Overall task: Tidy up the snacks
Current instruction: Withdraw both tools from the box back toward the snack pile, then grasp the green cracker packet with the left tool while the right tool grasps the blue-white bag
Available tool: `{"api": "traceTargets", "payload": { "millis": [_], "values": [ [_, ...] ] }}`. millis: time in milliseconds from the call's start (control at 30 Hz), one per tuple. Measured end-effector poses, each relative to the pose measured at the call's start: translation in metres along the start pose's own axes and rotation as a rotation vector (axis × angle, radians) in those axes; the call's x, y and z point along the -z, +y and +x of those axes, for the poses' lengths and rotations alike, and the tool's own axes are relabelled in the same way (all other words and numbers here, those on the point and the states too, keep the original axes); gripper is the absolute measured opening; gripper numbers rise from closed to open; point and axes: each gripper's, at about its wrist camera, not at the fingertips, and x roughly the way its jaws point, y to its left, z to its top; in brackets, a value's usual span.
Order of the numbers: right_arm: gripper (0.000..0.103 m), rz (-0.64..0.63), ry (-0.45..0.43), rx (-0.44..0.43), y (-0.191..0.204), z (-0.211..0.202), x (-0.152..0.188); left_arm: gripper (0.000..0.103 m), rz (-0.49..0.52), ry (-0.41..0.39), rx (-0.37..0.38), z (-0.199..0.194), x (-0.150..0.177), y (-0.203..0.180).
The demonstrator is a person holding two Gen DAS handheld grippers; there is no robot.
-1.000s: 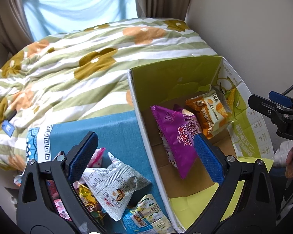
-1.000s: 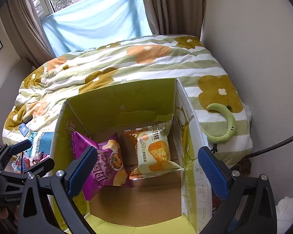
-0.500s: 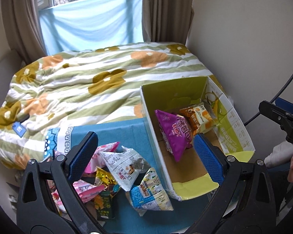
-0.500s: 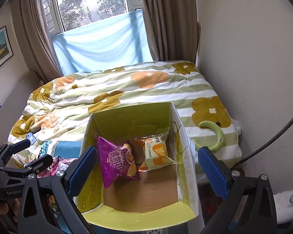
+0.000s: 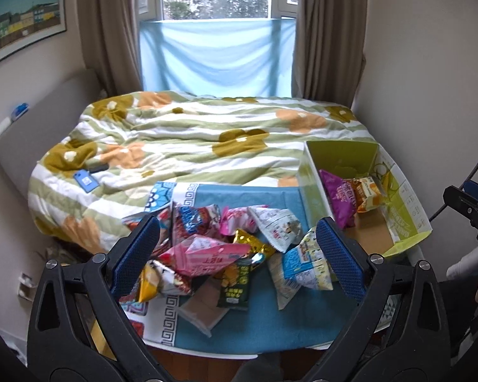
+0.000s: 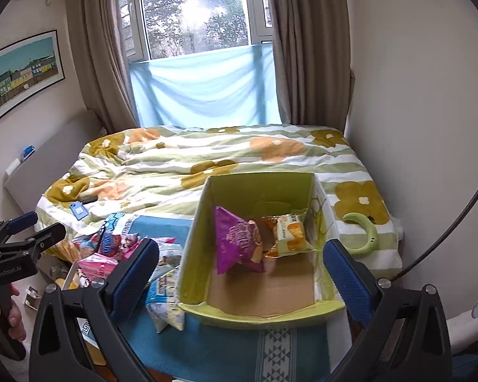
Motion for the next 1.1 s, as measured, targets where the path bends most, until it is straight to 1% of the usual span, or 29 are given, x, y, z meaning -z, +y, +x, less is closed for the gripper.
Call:
{"api": "traceTargets", "payload": {
  "millis": [100,233,400,533,633,733,800,1000,1100],
  "values": [
    [0.103,-0.011,-0.001,-0.044,0.015,-0.003,0.013,0.098,-0.041,0.026,-0.035,-0.012,0.021,0.026],
    [0.103,-0.008,0.011,-0.08,0.032,-0.001,0.031,0.098,-0.065,0.047,-0.056,-0.019,0.043,0.05],
    [0.103,0.012,0.053,-0.113,0.048,0.007,0.057,0.098,-0.062,0.068,-0.016,-0.005,0.064,0.057],
    [0.103,0.035,0.102,-0.116,0.059,0.023,0.08,0.098,-0.032,0.107,0.048,0.022,0.079,0.052],
    [0.103,0.074,0.139,-0.111,0.065,0.038,0.095,0.098,0.001,0.145,0.116,0.047,0.091,0.044],
    [0.103,0.104,0.158,-0.103,0.07,0.052,0.111,0.098,0.029,0.176,0.172,0.074,0.104,0.038],
    [0.103,0.128,0.152,-0.102,0.071,0.062,0.123,0.098,0.035,0.199,0.211,0.093,0.113,0.035],
    [0.103,0.206,0.197,-0.076,0.068,0.094,0.159,0.097,0.027,0.27,0.276,0.154,0.134,0.03],
    [0.103,0.193,0.2,-0.055,0.073,0.107,0.172,0.091,0.049,0.276,0.283,0.174,0.138,0.025]
  ]
}}
